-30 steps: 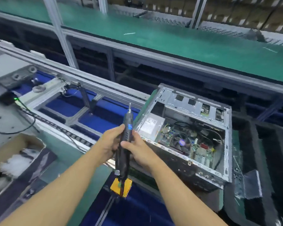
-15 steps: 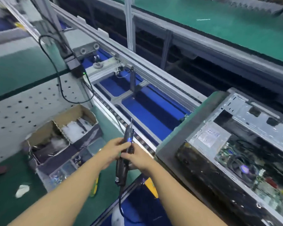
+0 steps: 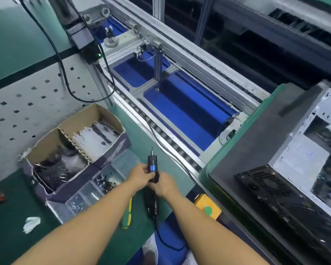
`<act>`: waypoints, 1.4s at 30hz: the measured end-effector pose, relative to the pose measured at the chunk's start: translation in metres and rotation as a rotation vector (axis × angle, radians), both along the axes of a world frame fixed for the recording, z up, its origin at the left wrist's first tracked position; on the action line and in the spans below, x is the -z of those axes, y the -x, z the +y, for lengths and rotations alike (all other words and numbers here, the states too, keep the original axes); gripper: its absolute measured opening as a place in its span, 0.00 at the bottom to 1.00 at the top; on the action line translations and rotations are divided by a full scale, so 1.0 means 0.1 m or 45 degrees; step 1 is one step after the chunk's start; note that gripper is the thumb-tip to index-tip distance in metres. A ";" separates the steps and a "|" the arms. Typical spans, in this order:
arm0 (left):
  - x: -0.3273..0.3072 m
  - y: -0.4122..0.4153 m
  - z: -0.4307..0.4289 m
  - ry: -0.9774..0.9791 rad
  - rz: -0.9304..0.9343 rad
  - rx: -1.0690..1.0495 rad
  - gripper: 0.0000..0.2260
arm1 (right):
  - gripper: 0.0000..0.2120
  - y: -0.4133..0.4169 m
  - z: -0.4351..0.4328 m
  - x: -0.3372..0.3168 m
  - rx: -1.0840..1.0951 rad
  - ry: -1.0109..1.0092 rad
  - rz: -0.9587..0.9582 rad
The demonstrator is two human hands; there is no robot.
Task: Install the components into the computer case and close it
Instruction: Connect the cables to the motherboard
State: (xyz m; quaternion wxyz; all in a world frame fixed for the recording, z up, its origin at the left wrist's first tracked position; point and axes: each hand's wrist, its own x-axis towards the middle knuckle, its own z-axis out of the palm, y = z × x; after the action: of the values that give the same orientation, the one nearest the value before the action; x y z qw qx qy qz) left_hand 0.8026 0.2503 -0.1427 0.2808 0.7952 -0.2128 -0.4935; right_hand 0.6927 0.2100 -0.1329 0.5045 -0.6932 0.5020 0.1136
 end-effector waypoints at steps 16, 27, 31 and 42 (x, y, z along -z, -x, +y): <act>-0.76 0.16 -0.31 0.086 -0.439 0.258 0.24 | 0.04 0.39 -0.33 -0.89 0.492 0.262 -0.215; -2.15 1.59 -1.24 0.724 -0.111 0.464 0.15 | 0.06 1.74 -0.77 -2.27 0.916 0.384 -0.473; -2.39 2.21 -1.42 0.784 -0.022 0.640 0.13 | 0.06 2.46 -0.75 -2.54 1.043 0.446 -0.472; -2.32 4.14 -1.58 0.844 -0.176 0.944 0.09 | 0.05 4.36 -0.66 -2.66 1.119 0.571 -0.452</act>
State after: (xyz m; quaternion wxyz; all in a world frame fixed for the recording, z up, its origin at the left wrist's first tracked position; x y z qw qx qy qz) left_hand 0.3887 0.0920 0.0897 0.3091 0.5649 -0.6445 -0.4121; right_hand 0.2567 0.1443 0.1327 0.4209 -0.5168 0.6643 -0.3384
